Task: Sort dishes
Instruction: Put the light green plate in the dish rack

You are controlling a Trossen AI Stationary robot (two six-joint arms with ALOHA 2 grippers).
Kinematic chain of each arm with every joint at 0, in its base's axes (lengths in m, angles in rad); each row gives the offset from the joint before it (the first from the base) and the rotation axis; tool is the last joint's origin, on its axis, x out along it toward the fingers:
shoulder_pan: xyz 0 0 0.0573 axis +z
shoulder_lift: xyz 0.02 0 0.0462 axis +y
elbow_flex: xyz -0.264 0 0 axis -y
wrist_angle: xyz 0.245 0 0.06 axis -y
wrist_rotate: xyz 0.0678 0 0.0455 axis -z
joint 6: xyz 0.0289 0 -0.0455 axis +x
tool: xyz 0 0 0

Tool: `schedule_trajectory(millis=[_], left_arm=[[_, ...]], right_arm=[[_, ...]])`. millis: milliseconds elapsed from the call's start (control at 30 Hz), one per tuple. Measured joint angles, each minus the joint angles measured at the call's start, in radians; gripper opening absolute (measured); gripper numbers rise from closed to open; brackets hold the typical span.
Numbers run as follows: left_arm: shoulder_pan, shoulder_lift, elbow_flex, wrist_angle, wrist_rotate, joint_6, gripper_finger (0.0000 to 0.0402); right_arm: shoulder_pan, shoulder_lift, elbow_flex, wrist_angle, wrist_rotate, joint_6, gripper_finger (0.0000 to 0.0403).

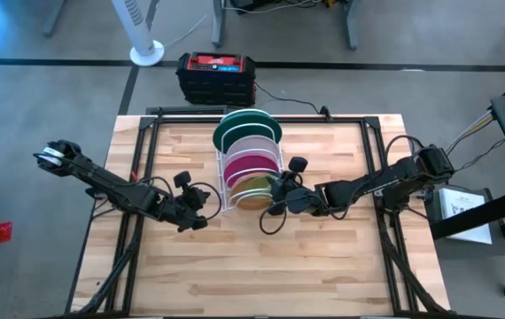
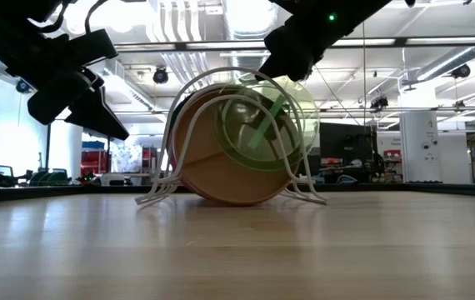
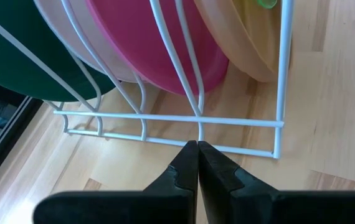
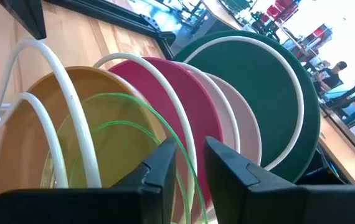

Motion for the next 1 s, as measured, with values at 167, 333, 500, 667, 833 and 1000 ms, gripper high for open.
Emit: schedule_trajectory(millis=[167, 333, 500, 667, 833, 1000], left_arm=[[0.0, 0.0, 0.0, 0.0, 0.0, 0.0, 0.0], [0.0, 0.0, 0.0, 0.0, 0.0, -0.001, 0.0], [0.0, 0.0, 0.0, 0.0, 0.0, -0.003, 0.0], [0.0, 0.0, 0.0, 0.0, 0.0, -0.004, 0.0], [0.0, 0.0, 0.0, 0.0, 0.0, -0.007, 0.0], [0.0, 0.0, 0.0, 0.0, 0.001, -0.007, 0.0]], right_arm=[[0.0, 0.0, 0.006, 0.0, 0.0, 0.001, 0.0089], [0.0, -0.002, 0.018, 0.001, 0.0, 0.003, 0.0108], [0.0, -0.002, 0.018, 0.001, -0.025, 0.019, 0.0131], [-0.001, -0.002, 0.018, 0.0, -0.048, 0.046, 0.0154], [-0.004, -0.002, 0.019, 0.0, -0.055, 0.054, 0.0175], [-0.022, -0.002, 0.02, -0.03, -0.101, 0.127, 0.019]])
